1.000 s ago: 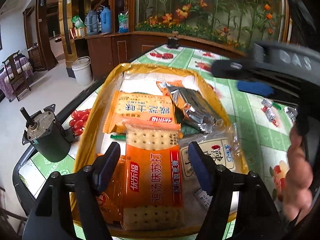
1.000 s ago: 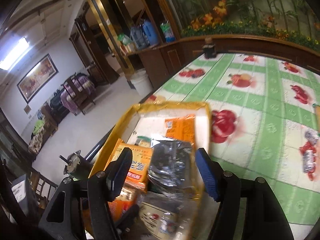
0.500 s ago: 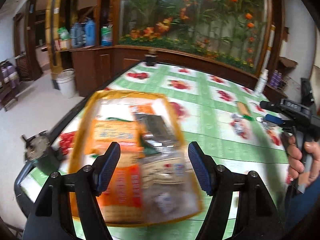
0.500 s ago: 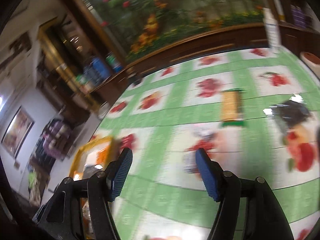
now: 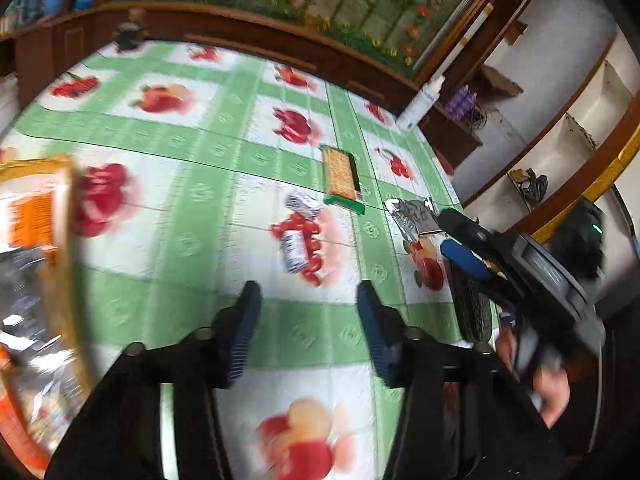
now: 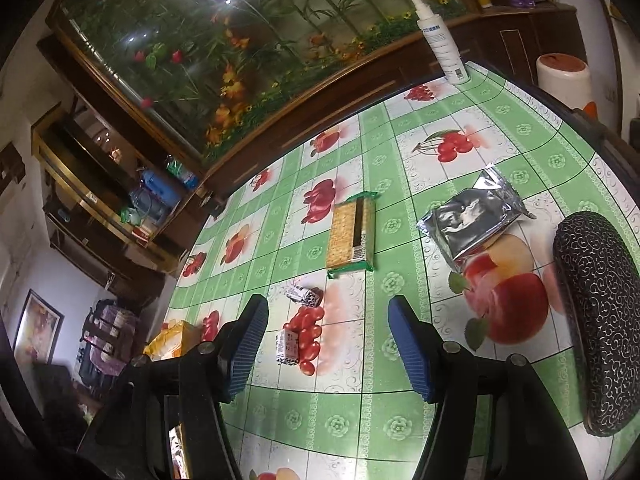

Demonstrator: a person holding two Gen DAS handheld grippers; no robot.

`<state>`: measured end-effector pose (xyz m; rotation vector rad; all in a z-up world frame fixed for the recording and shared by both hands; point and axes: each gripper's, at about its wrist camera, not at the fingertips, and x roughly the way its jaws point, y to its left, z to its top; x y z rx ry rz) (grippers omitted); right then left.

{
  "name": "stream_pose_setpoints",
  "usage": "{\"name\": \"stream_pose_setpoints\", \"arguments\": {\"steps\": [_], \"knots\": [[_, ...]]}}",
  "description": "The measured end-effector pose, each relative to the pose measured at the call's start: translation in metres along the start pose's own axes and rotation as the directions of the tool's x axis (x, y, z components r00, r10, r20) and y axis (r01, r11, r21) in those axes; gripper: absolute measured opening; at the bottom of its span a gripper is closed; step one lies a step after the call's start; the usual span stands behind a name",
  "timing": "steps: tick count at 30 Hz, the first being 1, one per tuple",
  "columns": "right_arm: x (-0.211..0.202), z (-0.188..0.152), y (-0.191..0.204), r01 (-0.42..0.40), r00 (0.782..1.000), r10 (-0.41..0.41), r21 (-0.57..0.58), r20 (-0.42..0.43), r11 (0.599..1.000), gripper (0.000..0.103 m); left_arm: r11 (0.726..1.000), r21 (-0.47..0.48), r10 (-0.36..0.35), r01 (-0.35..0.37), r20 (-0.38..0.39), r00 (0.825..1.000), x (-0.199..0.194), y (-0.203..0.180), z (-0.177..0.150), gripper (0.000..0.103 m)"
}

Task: Organize snacks
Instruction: 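Grasp a white wrapped candy beside the tomatoes with the left gripper, then grasp another white wrapped candy with the right gripper while the left gripper holds its candy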

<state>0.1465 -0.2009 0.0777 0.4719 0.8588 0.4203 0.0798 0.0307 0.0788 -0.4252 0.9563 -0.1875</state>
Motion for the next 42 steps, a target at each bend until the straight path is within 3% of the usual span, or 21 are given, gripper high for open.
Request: {"name": "stream_pose_setpoints", "arguments": {"steps": [2,5,11,13,14,20,25,27,30,37,42], "knots": [[-0.001,0.0,0.001,-0.006,1.0,0.006,0.003,0.006,1.0,0.065,1.0,0.006,0.01,-0.01,-0.015,1.0,0.016,-0.008,0.007,0.044],[-0.002,0.0,-0.001,-0.012,1.0,0.012,0.005,0.007,1.0,0.065,0.996,0.024,0.083,-0.082,-0.028,0.996,0.04,-0.015,0.017,0.044],[-0.003,0.002,-0.004,-0.025,1.0,0.025,0.019,0.012,0.999,0.065,0.984,0.038,0.179,-0.177,-0.069,0.981,0.079,-0.012,0.012,0.044],[-0.003,0.001,-0.002,-0.027,1.0,0.027,0.011,0.012,1.0,0.065,0.976,0.049,0.213,-0.21,-0.061,0.975,0.085,-0.008,0.009,0.029],[-0.003,0.001,-0.001,-0.027,1.0,0.027,0.006,0.014,1.0,0.065,0.974,0.054,0.225,-0.222,-0.053,0.973,0.086,-0.005,0.008,0.013],[0.002,-0.002,0.007,-0.01,1.0,0.011,-0.046,0.019,0.999,0.063,0.978,0.04,0.203,-0.203,0.007,0.979,0.06,0.019,-0.008,0.011],[0.025,-0.008,0.023,-0.011,1.0,0.01,-0.144,-0.007,0.99,0.048,0.975,0.04,0.213,-0.218,0.104,0.972,0.037,0.034,-0.025,0.011],[0.038,-0.01,0.029,-0.024,0.999,0.018,-0.174,-0.037,0.984,0.047,0.975,0.04,0.214,-0.22,0.123,0.969,0.036,0.039,-0.025,0.011],[0.062,-0.011,0.038,-0.045,0.996,0.028,-0.194,-0.088,0.98,0.043,0.981,0.025,0.187,-0.191,0.119,0.975,0.037,0.049,-0.022,0.011],[0.115,0.001,0.061,0.024,0.988,-0.068,-0.299,-0.135,0.954,0.042,0.986,0.004,0.164,-0.165,0.088,0.982,0.042,0.058,-0.023,0.011],[0.14,-0.003,0.069,0.067,0.973,-0.149,-0.404,-0.174,0.912,0.041,0.987,0.007,0.158,-0.16,0.084,0.984,0.041,0.057,-0.024,0.011]]}}
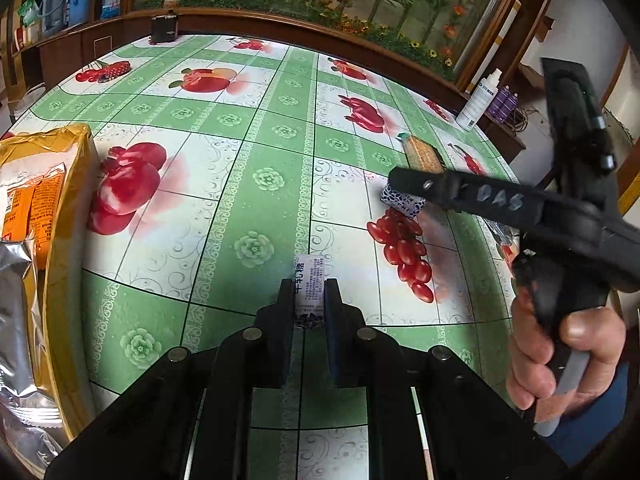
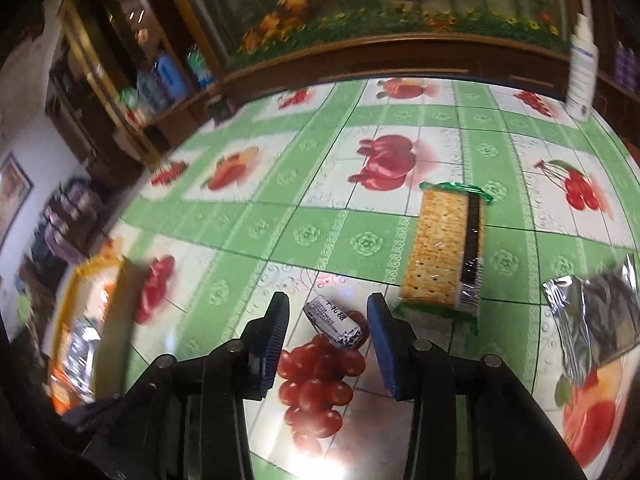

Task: Organize snacks
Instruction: 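Grasp another white wrapped candy with the right gripper while the left gripper holds its candy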

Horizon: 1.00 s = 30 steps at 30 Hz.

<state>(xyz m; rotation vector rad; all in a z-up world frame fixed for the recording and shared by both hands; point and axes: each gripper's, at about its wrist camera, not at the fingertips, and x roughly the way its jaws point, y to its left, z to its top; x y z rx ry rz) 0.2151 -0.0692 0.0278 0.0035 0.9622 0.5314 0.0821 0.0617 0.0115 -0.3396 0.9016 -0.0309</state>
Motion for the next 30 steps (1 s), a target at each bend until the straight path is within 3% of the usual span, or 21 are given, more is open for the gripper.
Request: {"name": "stream_pose_setpoints", "arguments": {"steps": [3,7,18,30], "knots": [[0.007,-0.007,0.006,0.03,0.999,-0.032,-0.046,-0.03,0.998,0.014,1.0,0.007,0.01,-0.01,0.005,1.0,0.0,0.0,0.0,0.011],[-0.001,-0.019,0.01,0.088,0.996,-0.089,-0.047,-0.014,0.995,0.013,1.0,0.003,0.004,-0.004,0.01,1.0,-0.001,0.001,0.0,0.011],[-0.061,-0.066,-0.008,-0.027,0.999,0.021,0.165,0.039,0.986,0.013,0.998,0.029,-0.066,0.064,0.064,0.996,-0.012,-0.006,0.001,0.011],[-0.058,-0.066,-0.004,-0.006,0.997,-0.004,0.133,0.076,0.991,0.013,0.996,0.026,-0.092,0.09,0.12,0.988,-0.031,-0.015,-0.003,0.011]]}}
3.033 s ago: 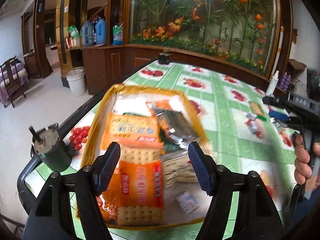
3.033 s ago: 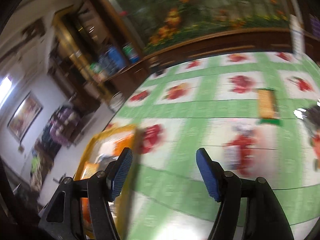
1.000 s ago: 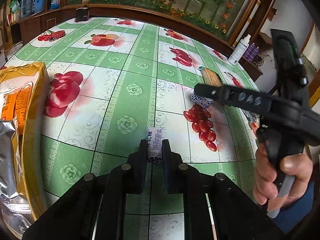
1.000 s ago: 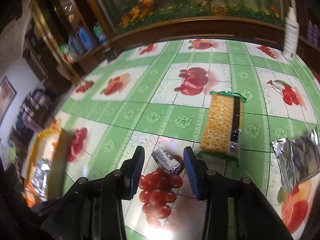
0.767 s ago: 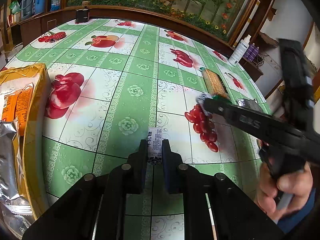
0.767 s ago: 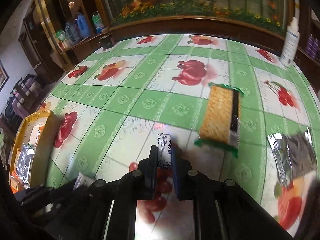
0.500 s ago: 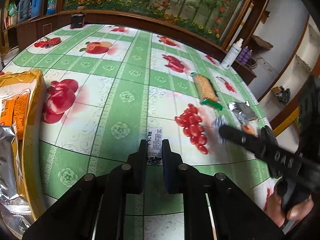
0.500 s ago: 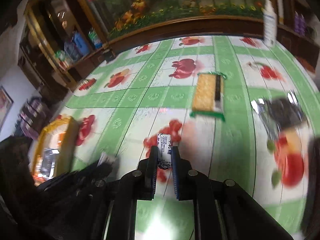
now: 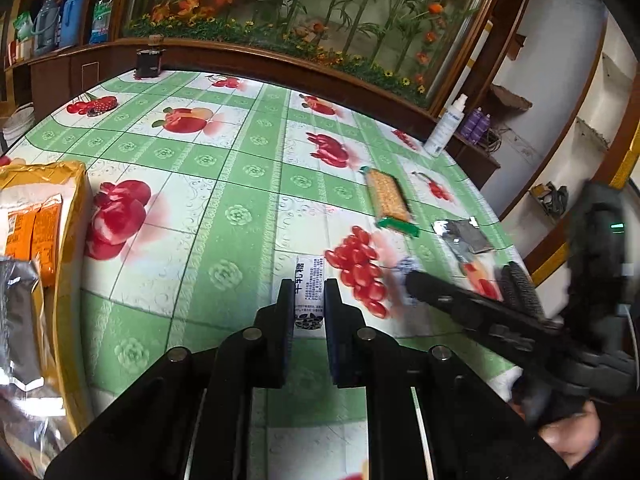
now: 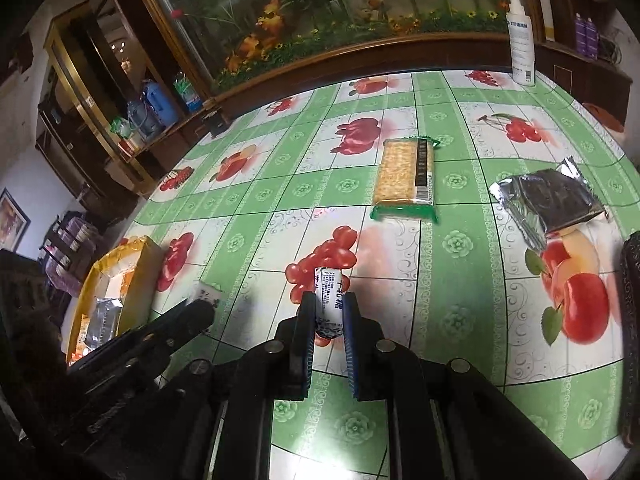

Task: Organize snacks
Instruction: 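Grasp another white wrapped candy with the right gripper while the left gripper holds its candy, then carry both candies over the tray and open both grippers to drop them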

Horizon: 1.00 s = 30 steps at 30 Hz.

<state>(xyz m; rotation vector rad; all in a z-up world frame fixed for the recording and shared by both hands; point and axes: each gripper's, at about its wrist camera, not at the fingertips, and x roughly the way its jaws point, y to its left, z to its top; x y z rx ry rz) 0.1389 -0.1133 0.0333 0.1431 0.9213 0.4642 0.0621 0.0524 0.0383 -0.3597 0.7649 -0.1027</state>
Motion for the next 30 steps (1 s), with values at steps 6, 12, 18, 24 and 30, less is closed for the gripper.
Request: {"name": "stream_pose_setpoints", "arguments": {"steps": [6,12,18,24,30], "knots": [[0.015,-0.008,0.0,0.003,1.0,-0.004,-0.005,-0.028,1.0,0.013,0.999,-0.006,-0.045,0.045,0.029,0.999,-0.055,0.004,-0.013,0.011],[-0.001,-0.013,0.019,-0.035,0.999,0.036,-0.033,0.018,0.999,0.013,0.997,-0.053,-0.042,0.048,0.104,0.994,-0.127,0.048,-0.019,0.011],[-0.006,-0.019,0.047,-0.055,0.998,0.055,-0.029,0.009,0.998,0.013,0.991,-0.131,0.037,-0.016,0.161,0.986,-0.178,0.107,-0.031,0.011],[0.008,-0.021,0.117,-0.155,0.988,0.154,-0.05,-0.029,0.987,0.013,0.977,-0.201,0.11,-0.072,0.187,0.976,-0.199,0.152,-0.046,0.011],[0.02,-0.023,0.192,-0.222,0.975,0.215,-0.135,-0.062,0.966,0.013,0.967,-0.234,0.149,-0.099,0.208,0.967,-0.212,0.179,-0.052,0.011]]}}
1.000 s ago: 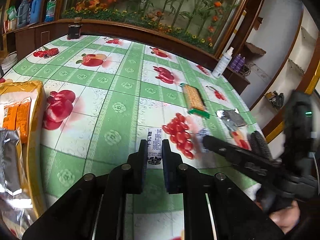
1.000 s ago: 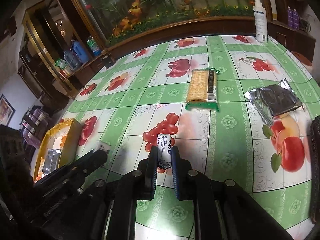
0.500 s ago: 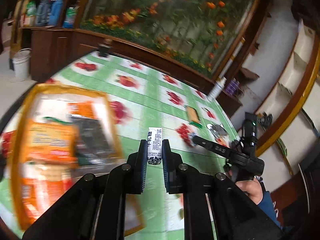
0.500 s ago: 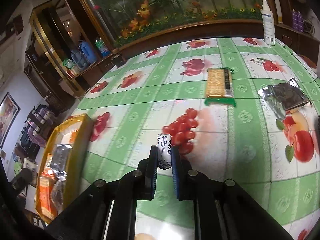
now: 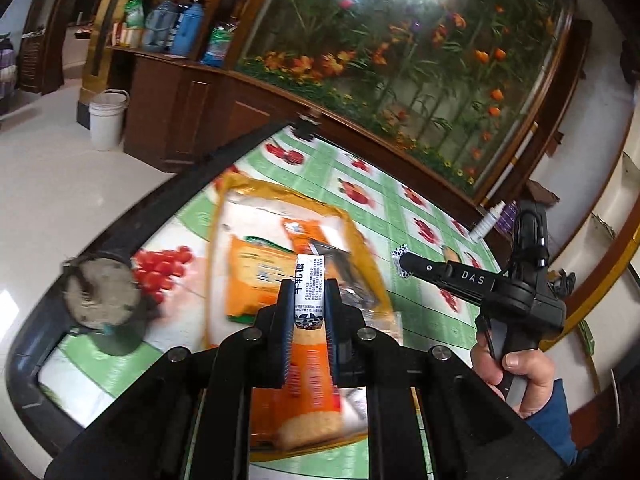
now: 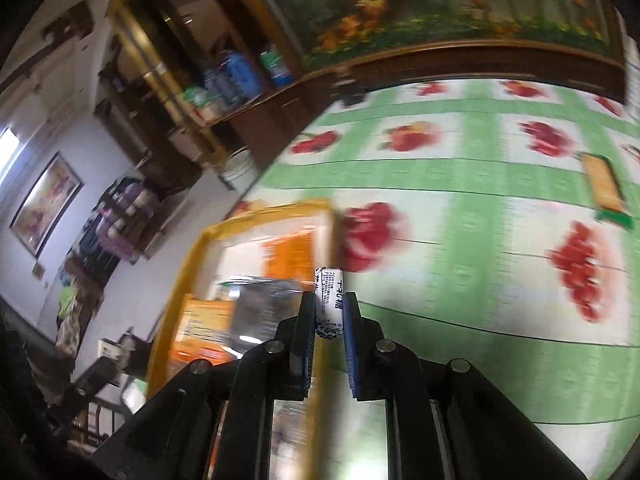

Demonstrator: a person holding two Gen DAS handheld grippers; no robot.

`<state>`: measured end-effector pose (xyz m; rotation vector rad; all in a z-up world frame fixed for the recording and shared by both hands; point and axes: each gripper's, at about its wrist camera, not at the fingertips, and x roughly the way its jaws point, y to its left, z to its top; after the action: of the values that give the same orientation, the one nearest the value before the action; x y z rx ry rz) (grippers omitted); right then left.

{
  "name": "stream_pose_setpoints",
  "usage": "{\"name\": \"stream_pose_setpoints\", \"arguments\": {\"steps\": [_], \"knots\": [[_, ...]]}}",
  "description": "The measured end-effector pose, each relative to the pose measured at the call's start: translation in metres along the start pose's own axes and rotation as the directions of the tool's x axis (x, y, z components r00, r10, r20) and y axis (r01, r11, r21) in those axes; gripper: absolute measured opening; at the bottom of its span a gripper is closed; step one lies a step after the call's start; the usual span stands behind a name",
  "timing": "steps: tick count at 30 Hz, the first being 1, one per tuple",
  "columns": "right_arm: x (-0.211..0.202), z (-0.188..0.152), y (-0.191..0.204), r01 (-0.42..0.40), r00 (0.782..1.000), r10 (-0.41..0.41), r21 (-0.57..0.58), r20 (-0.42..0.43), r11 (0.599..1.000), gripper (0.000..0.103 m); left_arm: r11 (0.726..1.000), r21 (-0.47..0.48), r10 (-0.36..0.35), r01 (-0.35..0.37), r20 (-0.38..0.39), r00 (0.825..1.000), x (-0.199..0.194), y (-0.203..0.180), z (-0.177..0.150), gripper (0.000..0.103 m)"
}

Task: Organize snacks
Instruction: 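Carry both candies over the tray and open both grippers to drop them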

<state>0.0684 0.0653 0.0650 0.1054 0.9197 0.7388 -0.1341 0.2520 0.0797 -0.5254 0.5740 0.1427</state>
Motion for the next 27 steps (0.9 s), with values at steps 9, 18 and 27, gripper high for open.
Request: {"name": "stream_pose_setpoints", "arguments": {"steps": [9,18,27], "knots": [[0.033,0.002,0.044,-0.041,0.998,0.038,-0.055,-0.059,0.998,0.013,0.998,-0.057,0.009,-0.01,-0.002,1.0,0.008,0.031,0.003,0.011],[0.055,0.014,0.076,-0.079,0.992,0.069,-0.089,-0.107,0.993,0.013,0.994,-0.109,0.013,-0.018,-0.044,0.999,0.032,0.048,0.012,0.011],[0.083,0.029,0.083,-0.059,0.988,0.044,-0.098,-0.146,0.993,0.013,0.996,-0.093,-0.009,-0.002,-0.115,0.993,0.058,0.033,0.011,0.011]]}}
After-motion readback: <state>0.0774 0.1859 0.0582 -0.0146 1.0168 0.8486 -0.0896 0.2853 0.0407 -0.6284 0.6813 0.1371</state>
